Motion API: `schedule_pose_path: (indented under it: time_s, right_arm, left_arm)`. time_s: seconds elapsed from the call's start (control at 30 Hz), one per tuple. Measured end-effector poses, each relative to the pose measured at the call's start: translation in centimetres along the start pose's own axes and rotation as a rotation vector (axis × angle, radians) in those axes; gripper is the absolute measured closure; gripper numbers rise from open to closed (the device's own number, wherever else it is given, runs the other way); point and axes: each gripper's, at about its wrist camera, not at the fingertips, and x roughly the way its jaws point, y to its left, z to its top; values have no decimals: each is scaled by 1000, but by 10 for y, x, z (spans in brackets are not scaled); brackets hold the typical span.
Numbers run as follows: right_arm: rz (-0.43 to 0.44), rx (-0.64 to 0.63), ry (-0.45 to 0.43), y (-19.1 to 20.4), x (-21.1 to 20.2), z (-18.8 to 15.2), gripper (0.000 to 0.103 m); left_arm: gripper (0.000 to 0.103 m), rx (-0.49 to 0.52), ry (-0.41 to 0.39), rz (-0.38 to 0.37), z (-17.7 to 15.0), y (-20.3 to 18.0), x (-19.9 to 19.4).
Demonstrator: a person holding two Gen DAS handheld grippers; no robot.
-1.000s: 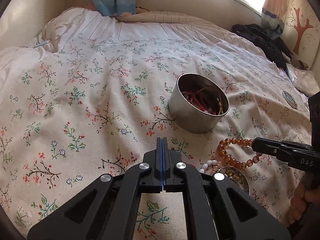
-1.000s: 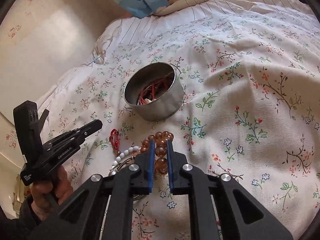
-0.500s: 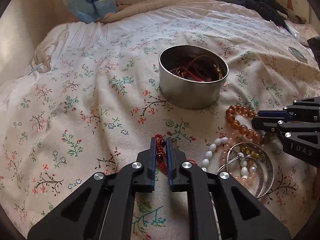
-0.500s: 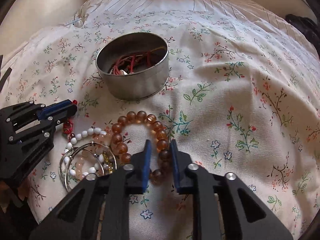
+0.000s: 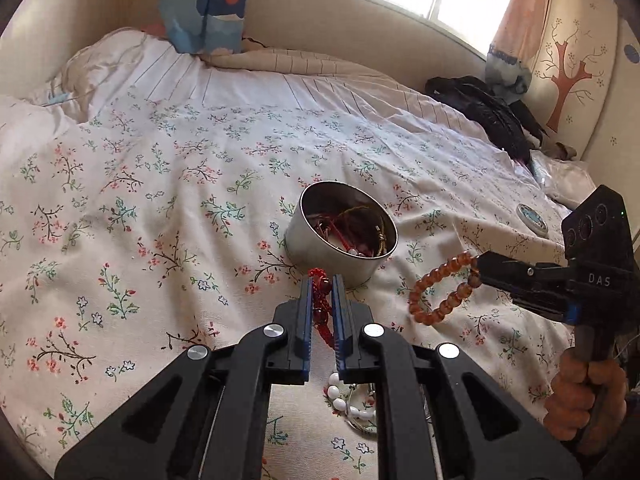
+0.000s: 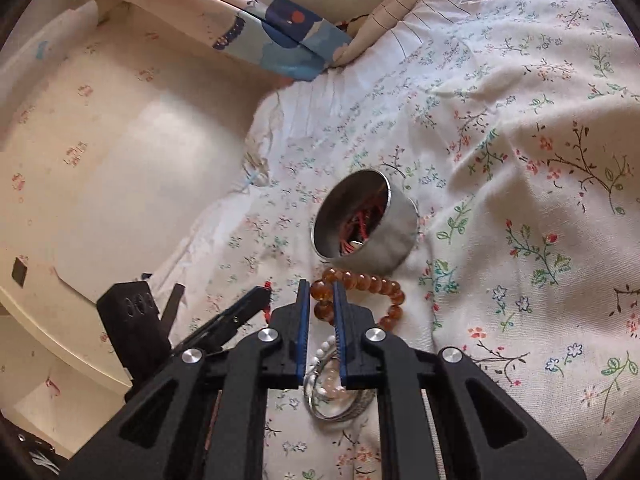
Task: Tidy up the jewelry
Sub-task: 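Carry both bracelets over the tin and open both grippers to drop them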
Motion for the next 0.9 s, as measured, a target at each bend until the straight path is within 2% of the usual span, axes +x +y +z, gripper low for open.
schedule_pose_path:
  time_s: [0.1,0.23,0.33,0.47,0.67,0.9]
  right_arm:
    - [54,9,-36,3,-5,5,90]
    - [84,21,-60,2,-12,7,90]
    - [52,6,-50,3,-11,7,90]
    - [68,7,-68,3,-14,9,90]
    - [139,42,-121,-1,-18,16,90]
    - [171,10,-132,12,-6,30,90]
  left_arm:
    - [95,49,-35,45,1,-9,-4]
    - [94,94,-61,84,3,-19,-6]
    - [94,96,-67,97,5,-20,-6]
    - [94,85,-81,98,7,-18,-9]
    - [94,94,-110,83,13,-26,-10]
    - [94,109,-136,68,28,-41,-1]
